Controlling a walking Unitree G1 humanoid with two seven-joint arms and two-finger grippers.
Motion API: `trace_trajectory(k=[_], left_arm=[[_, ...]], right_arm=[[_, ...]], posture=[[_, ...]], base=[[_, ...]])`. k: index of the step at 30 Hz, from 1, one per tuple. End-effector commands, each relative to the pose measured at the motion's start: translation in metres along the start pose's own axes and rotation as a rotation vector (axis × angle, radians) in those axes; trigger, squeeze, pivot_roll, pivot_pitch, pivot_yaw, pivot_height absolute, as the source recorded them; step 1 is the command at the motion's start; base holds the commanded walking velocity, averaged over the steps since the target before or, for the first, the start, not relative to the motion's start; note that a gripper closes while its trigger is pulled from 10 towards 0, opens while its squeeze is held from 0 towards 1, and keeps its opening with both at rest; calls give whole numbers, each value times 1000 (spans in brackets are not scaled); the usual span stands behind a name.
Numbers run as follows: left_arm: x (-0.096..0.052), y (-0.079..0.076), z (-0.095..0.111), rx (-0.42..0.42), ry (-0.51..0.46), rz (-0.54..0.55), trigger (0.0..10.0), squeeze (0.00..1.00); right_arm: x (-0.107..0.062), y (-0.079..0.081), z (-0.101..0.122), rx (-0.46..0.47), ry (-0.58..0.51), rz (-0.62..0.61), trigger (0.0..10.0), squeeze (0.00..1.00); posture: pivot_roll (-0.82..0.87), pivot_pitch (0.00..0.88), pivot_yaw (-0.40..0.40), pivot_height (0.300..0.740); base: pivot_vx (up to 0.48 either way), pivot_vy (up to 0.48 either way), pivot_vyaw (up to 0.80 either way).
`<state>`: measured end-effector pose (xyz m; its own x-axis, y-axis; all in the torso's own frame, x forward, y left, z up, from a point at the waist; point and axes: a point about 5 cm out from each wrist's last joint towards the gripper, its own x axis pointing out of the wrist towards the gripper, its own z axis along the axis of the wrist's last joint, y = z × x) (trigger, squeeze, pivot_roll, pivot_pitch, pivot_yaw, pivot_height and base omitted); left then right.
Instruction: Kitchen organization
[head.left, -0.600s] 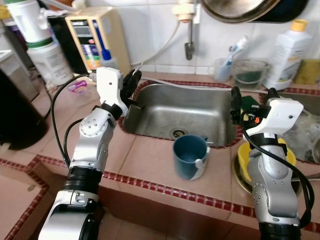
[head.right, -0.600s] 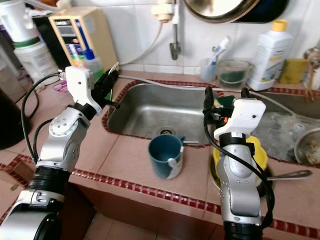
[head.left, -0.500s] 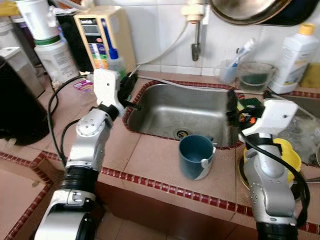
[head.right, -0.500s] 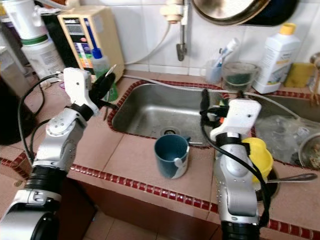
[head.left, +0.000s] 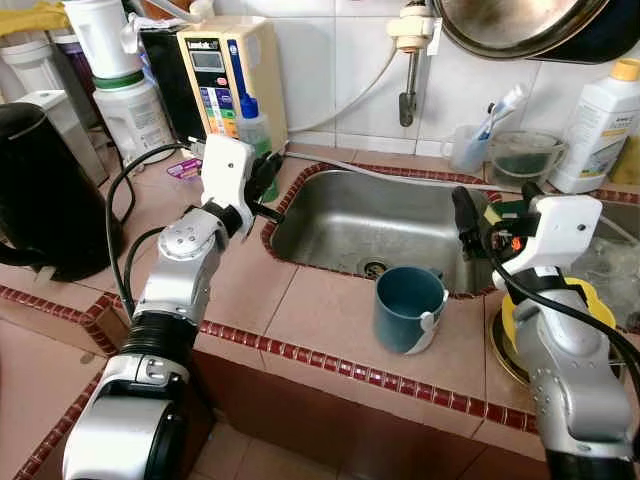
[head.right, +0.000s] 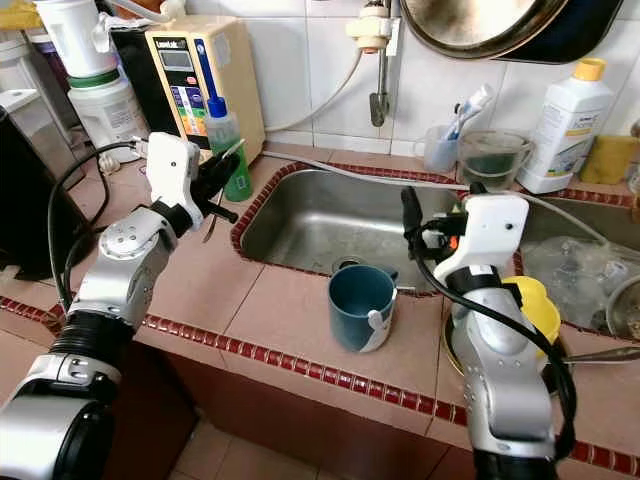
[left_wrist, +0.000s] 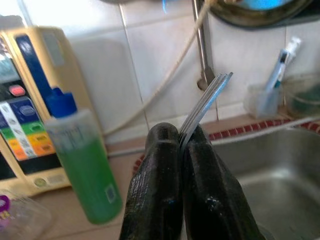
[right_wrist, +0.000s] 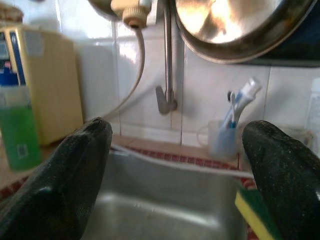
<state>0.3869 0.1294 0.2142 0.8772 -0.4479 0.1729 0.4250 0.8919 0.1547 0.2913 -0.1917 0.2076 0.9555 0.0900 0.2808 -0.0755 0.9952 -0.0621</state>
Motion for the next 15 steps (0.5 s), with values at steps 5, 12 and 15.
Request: trace_trajectory(k=[5,12,15], left_arm=[[11,-8,-3,20,35,-65,10000,0],[18,-13,-7,5,63,-85,10000,0],[22,-14,-7,-11,71,-91,10000,0]], right_arm=[[-18,-8,1,-18,44,69,10000,0],[-30,-12,9,8,31,65,10000,0],[-37,-12,18,55,11,80,10000,0]], posture=[[-224,113,142,740],[-266,140,167,740],[-284,146,180,740]], base=[[0,0,0],[0,0,0],[0,0,0]])
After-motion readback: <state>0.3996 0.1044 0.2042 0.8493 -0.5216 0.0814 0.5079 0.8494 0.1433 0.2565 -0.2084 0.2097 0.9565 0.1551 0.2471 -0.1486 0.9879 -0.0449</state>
